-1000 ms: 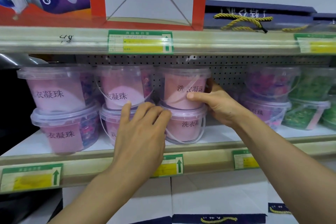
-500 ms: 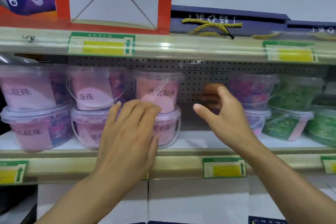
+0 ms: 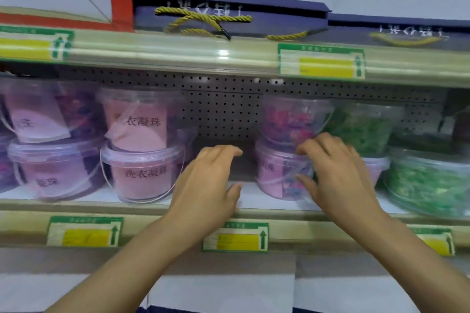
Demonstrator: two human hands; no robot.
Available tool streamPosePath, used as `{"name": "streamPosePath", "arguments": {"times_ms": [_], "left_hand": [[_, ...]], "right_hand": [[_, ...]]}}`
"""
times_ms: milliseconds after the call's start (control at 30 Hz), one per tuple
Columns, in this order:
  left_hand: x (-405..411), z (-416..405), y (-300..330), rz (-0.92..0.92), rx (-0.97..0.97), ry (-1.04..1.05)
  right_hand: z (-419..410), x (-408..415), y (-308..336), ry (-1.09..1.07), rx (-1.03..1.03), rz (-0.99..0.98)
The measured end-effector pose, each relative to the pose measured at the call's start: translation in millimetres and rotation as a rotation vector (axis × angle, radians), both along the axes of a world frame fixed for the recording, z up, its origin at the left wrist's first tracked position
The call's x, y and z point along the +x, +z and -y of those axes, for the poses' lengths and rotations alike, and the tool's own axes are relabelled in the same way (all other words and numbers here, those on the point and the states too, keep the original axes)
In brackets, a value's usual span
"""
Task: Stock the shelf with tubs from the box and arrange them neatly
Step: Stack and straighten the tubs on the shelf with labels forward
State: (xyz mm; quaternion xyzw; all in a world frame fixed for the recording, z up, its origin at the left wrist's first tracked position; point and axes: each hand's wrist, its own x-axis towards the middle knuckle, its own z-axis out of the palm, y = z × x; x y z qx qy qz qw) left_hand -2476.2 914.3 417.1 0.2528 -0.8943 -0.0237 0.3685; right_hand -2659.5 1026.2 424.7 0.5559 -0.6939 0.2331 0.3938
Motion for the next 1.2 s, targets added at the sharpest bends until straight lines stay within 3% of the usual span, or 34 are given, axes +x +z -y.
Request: {"name": "streamPosePath", "arguments": {"times_ms": [367,600,700,900,1067,1200], "left_hand": [[-57,50,32,0.124,0.200,0.124],[-111,91,32,0.047,0.212,-0.103],[-131,101,23,0.070,0.169,-0.105],[-133,103,22,-0.071,0.140,-0.069],[-108,86,33,0.046,-0.101,0.027],[-90,79,41,0.153,-0.142,0.118]], "right_hand": [[-29,-16,5,0.072,0.034,0.095],[-21,2,-1,0.064,-0.005,0.030],[-18,1,-4,0.039,-0.051,0.013],[-12,4,-12,0.033,-0.111,0.069],[-11,6,-14,0.034,-0.132,0.104],[-9,8,-14,0.052,-0.158,0.144]]}}
